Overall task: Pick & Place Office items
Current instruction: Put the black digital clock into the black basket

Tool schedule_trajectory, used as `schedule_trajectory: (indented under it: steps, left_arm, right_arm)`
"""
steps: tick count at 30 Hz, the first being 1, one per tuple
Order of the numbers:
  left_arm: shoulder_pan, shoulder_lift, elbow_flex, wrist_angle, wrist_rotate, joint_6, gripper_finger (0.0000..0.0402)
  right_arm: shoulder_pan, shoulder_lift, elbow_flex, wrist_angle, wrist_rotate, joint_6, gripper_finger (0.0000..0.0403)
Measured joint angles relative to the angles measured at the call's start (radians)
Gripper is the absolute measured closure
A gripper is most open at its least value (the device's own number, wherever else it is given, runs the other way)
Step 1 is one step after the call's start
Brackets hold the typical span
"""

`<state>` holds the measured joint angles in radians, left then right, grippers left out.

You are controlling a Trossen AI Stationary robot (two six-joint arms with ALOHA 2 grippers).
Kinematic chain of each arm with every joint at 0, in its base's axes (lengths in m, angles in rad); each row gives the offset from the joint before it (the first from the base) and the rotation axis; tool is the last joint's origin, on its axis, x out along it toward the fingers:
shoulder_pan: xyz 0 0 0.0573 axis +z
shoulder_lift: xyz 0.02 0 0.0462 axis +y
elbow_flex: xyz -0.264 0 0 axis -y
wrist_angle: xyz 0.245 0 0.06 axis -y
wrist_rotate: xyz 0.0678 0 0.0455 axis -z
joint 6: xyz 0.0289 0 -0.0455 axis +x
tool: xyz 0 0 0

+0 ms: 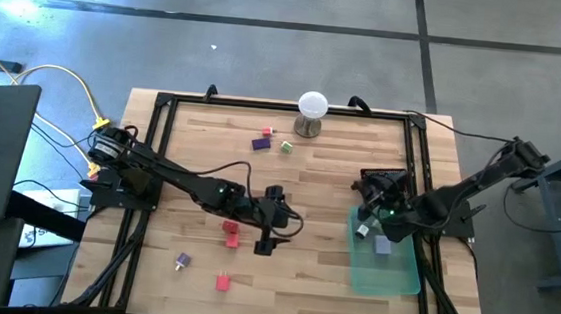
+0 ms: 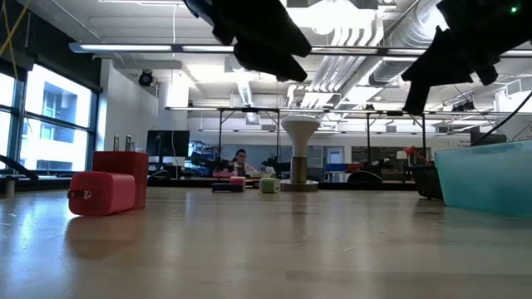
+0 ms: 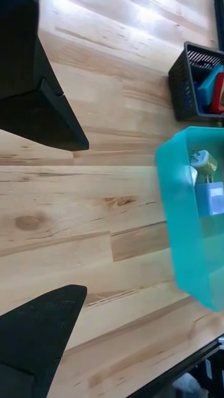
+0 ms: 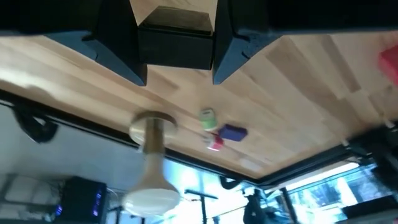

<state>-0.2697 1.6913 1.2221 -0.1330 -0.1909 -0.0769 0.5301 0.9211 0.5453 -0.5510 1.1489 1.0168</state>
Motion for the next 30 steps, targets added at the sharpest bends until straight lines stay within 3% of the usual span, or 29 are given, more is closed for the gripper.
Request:
schedule_trajectory:
  steps: [6, 12, 19, 30]
  left_arm:
    - [0.005, 0.000, 0.000, -0.021, 0.000, -0.001, 0.0041]
    - [0.006, 0.000, 0.000, -0.024, 0.022, -0.004, 0.0041]
    - [0.006, 0.000, -0.001, -0.024, 0.069, -0.007, 0.0041]
    - [0.006, 0.000, -0.001, -0.024, 0.093, -0.008, 0.0041]
  right_arm:
    - [0.000, -0.016, 0.000, -0.178, 0.003, 0.159, 0.0257]
    - [-0.025, -0.007, -0.001, -0.240, 0.001, 0.222, 0.0257]
    - [-0.142, 0.059, -0.003, -0.349, -0.128, 0.345, 0.0257]
    - [-0.304, 0.252, -0.003, -0.364, -0.267, 0.349, 0.0247]
